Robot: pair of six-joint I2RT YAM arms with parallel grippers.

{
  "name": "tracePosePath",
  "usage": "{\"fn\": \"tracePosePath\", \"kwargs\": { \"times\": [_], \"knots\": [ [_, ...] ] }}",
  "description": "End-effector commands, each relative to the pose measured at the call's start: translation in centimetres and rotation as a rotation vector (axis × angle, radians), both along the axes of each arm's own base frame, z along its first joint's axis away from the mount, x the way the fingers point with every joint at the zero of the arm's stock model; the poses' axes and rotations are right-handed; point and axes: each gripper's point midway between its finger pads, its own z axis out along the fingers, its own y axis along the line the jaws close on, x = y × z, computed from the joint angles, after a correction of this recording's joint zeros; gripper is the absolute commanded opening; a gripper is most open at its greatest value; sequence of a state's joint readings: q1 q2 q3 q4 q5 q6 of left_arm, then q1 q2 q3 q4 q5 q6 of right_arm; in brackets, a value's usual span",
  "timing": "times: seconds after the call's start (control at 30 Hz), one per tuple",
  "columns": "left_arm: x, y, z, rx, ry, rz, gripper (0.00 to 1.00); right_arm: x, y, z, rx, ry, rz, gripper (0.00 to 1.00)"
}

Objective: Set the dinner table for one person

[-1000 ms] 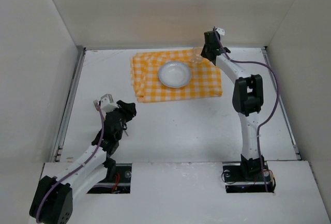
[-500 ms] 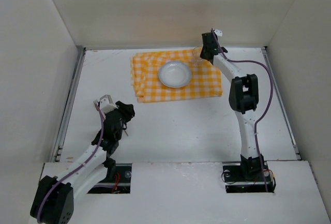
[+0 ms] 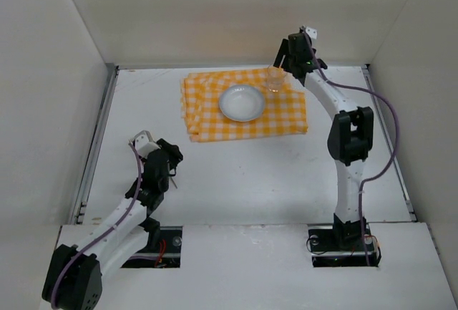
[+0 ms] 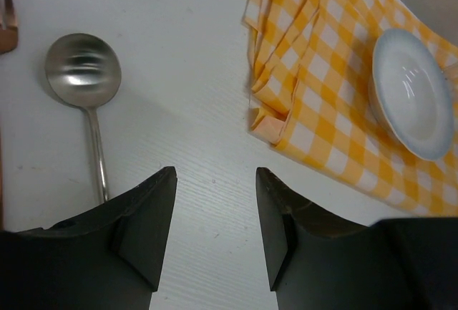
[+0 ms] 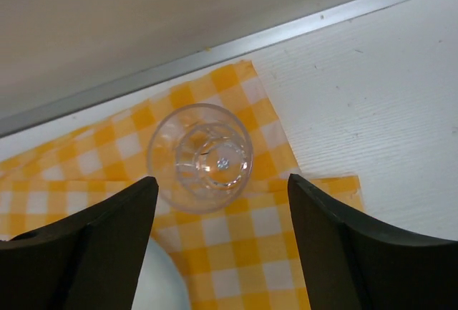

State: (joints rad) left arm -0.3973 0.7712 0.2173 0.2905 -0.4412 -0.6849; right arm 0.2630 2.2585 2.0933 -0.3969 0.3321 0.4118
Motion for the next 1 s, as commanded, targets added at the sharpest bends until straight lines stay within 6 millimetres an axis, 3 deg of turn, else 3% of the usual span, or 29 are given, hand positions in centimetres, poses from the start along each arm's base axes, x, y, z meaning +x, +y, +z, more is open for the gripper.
{"fn": "tracePosePath", "kwargs": {
  "times": [0.0,0.13,0.3,0.37,0.43,0.47,0.53,0.73,0.83,0.97],
  "knots": [
    [0.2,1.2,1.5,0.041,0.020,0.067,0.46,-2.9,1.3,8.2,0.071,-0.125,0.081,0.81],
    [-0.7,1.9,1.2,0.093,0.080,0.093,0.46,-6.7,3.7,9.1,0.160,-0.177,0.190,0.88],
    [-1.9,2.6,-0.2,0.155,0.160,0.116,0.44,-12.1,4.7,7.5,0.246,-0.210,0.217,0.84],
    [-2.3,3.0,-0.4,0.169,0.177,0.128,0.41,-14.8,5.8,6.5,0.272,-0.218,0.247,0.60],
    [-2.5,3.4,-0.6,0.179,0.182,0.143,0.39,-17.4,6.8,5.6,0.290,-0.220,0.268,0.25],
    [-2.5,3.6,-0.7,0.184,0.188,0.151,0.37,-18.8,7.4,5.3,0.295,-0.223,0.282,0.16],
    [-2.5,3.9,-1.4,0.200,0.216,0.157,0.34,-21.6,8.0,4.5,0.306,-0.229,0.292,0.08],
    [-1.5,3.6,-3.2,0.230,0.309,0.145,0.31,-29.9,10.1,2.5,0.323,-0.257,0.385,0.07],
    [-1.1,3.4,-4.3,0.236,0.346,0.136,0.30,-32.8,10.1,1.5,0.307,-0.266,0.432,0.11],
    [-0.6,3.5,-5.5,0.232,0.388,0.148,0.26,-34.7,9.6,-0.1,0.304,-0.258,0.464,0.15]
  ]
}}
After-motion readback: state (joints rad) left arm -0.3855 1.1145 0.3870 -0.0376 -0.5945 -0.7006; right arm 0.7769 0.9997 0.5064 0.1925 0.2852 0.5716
